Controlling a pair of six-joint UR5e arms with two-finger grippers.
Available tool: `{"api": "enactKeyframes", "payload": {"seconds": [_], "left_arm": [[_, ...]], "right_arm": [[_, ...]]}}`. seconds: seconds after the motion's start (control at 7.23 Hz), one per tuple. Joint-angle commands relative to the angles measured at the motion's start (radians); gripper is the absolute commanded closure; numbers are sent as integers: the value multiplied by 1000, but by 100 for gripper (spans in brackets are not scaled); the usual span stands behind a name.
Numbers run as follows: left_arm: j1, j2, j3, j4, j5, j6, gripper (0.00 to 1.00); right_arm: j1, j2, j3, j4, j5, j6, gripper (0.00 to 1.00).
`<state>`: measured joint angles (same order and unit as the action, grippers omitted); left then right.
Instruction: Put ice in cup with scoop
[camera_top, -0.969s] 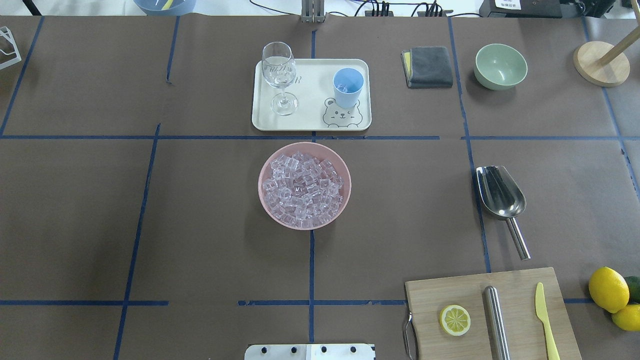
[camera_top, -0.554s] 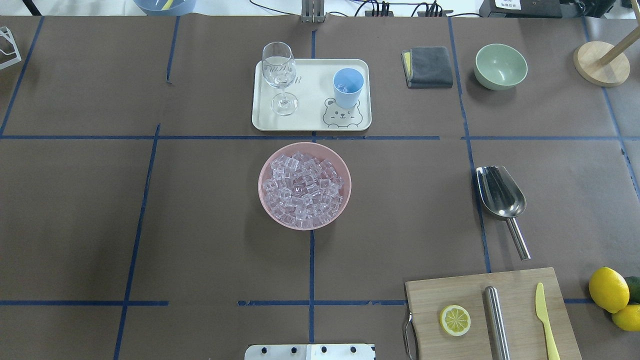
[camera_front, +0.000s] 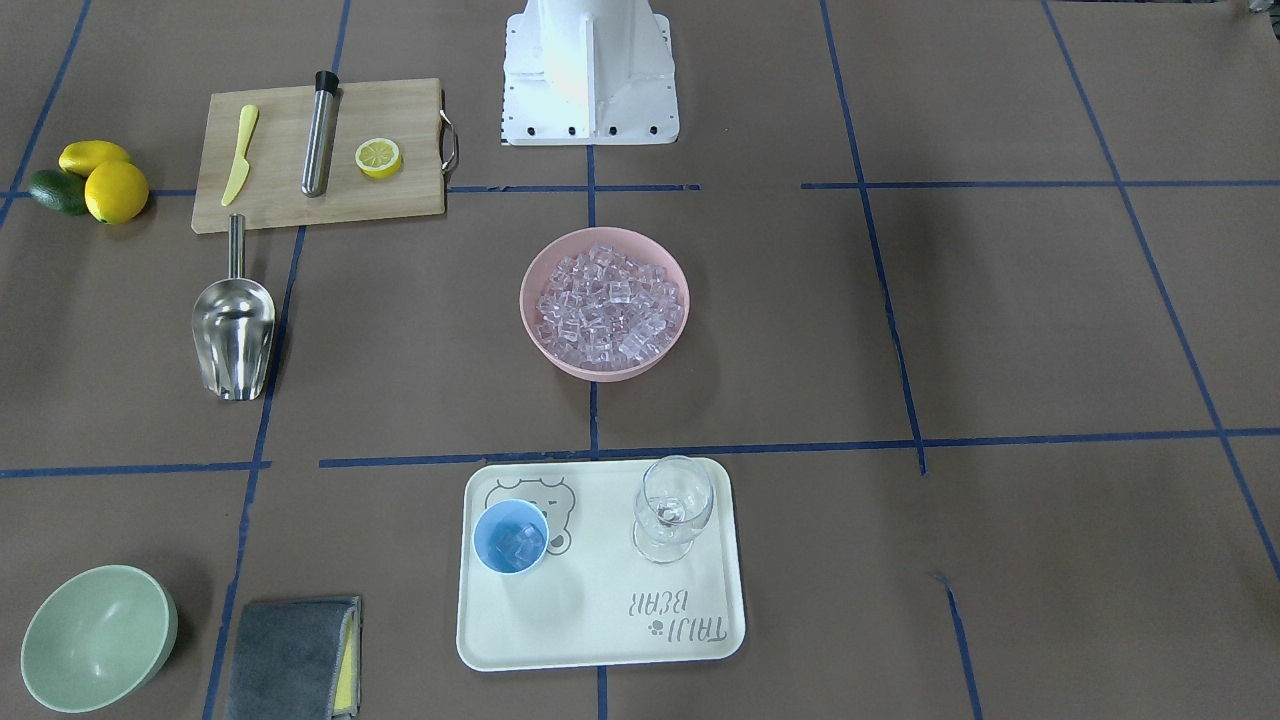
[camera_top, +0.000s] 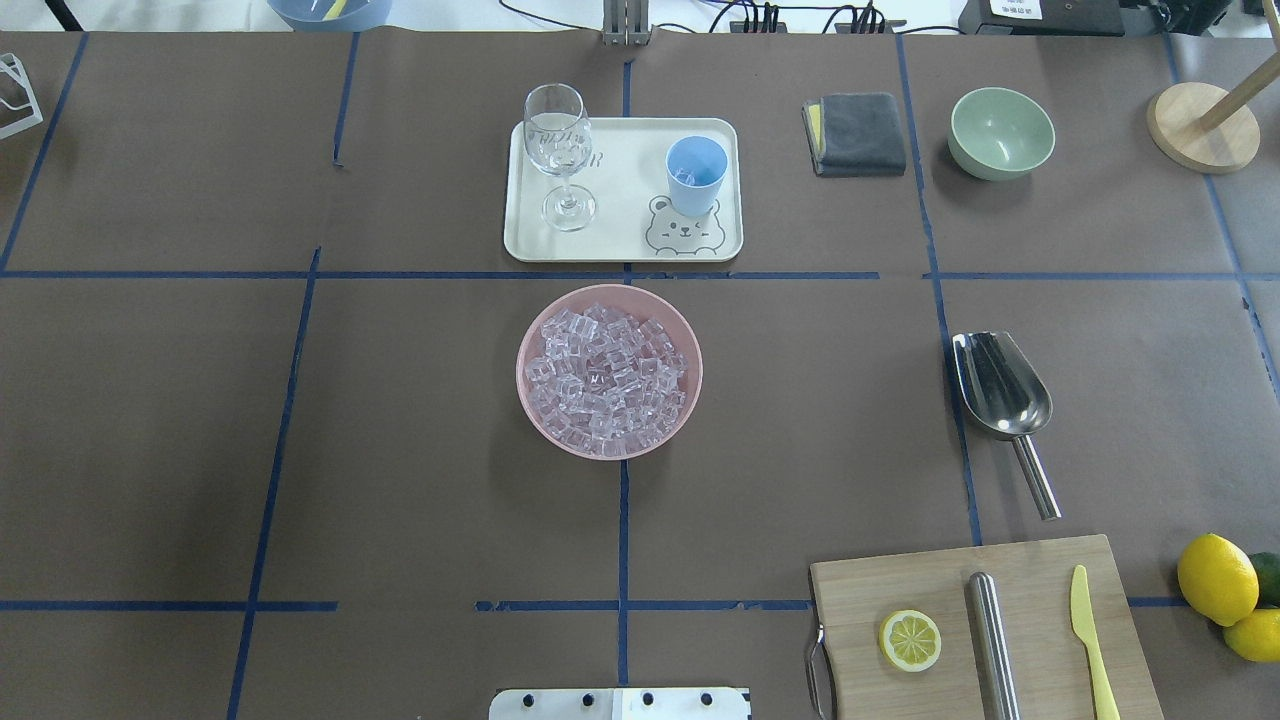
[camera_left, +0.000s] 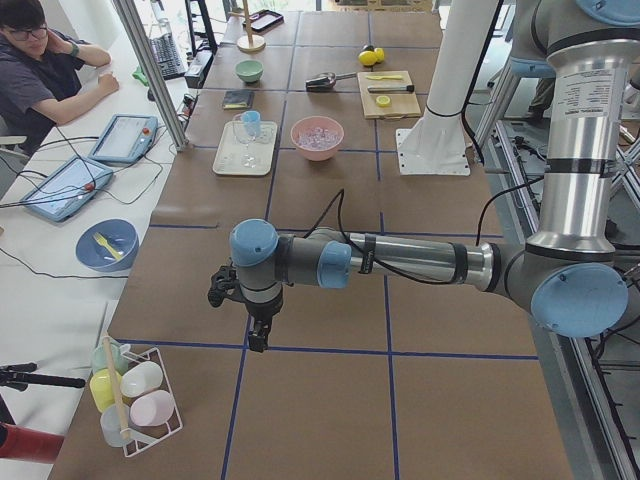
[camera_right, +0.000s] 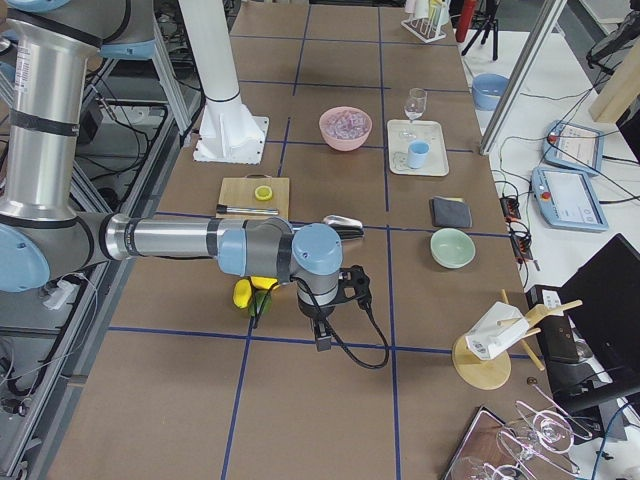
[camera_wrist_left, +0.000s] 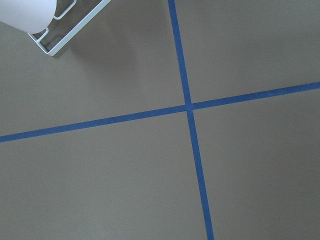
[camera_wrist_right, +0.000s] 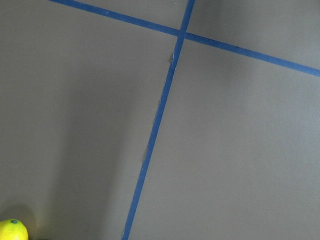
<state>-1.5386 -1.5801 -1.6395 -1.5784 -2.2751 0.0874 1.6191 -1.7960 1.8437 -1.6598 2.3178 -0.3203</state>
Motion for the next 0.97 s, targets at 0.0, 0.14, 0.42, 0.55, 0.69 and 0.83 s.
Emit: {"api": "enactKeyframes", "payload": {"seconds": [0.0, 0.14, 0.42, 0.55, 0.69, 0.83], "left_arm": [[0, 0, 0, -2, -1, 0, 0], [0, 0, 0, -2, -3, 0, 0], [0, -1, -3, -3, -4, 2, 0], [0, -1, -3, -3, -7, 2, 0], [0, -1, -3, -3, -7, 2, 0], [0, -1, -3, -3, -7, 2, 0]], "right_arm": [[1, 0, 0, 0, 0, 3, 0], [1, 0, 0, 0, 0, 3, 0], [1, 1, -3, 0, 0, 3, 0], [-1, 4, -6, -2, 0, 4, 0], [1, 7, -9, 0, -2, 4, 0], [1, 6, -9, 0, -3, 4, 0]]}}
